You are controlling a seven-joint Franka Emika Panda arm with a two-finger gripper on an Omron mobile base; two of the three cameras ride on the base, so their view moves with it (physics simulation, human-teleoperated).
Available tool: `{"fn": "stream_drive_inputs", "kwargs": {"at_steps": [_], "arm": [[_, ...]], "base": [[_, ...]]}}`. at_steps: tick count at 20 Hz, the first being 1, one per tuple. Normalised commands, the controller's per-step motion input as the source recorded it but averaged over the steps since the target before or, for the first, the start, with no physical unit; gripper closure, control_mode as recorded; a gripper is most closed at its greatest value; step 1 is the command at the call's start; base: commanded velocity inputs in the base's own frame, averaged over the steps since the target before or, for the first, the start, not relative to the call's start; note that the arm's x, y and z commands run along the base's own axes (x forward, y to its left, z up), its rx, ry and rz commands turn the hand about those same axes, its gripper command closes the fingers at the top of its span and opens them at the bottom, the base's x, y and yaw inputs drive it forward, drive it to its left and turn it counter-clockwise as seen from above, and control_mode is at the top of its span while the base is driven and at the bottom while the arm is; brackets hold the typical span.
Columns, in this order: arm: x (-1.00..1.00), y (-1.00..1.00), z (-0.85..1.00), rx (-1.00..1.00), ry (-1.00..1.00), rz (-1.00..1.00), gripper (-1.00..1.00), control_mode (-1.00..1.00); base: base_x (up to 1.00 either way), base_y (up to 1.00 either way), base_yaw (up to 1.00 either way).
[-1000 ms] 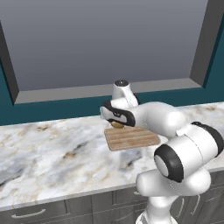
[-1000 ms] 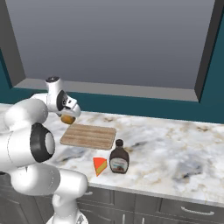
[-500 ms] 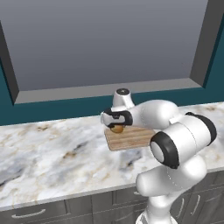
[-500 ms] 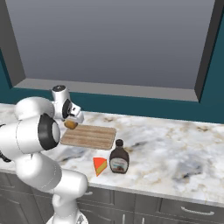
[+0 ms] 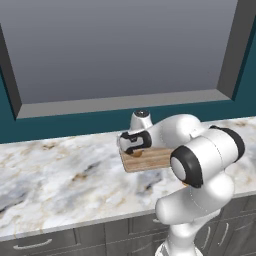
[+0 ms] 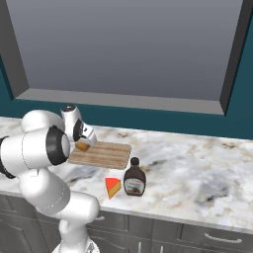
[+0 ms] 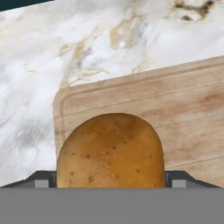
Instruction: Retrieve the reheated potato from the microwave, then place the potato, cheese, and condiment on the cutting board.
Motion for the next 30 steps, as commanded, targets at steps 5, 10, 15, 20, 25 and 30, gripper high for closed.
{"fn": "stream_drive_inputs", "kwargs": {"at_steps": [5, 10, 15, 20, 25, 30], "arm": [[0.01, -0.06, -0.22, 0.0, 0.0, -0.06, 1.0, -1.0], [0.04, -0.05, -0.19, 0.0, 0.0, -0.02, 1.0, -1.0], [0.0, -0.12, -0.21, 0.04, 0.0, -0.01, 1.0, -1.0], [-0.03, -0.09, -0.31, 0.03, 0.0, 0.0, -1.0, -1.0], [-0.07, -0.11, -0.1, 0.06, 0.0, 0.0, -1.0, -1.0], [-0.11, -0.1, 0.05, 0.03, 0.0, -0.03, -1.0, -1.0]], "base": [[0.0, 0.0, 0.0], [0.0, 0.0, 0.0], [0.0, 0.0, 0.0], [0.0, 0.0, 0.0], [0.0, 0.0, 0.0], [0.0, 0.0, 0.0]]}}
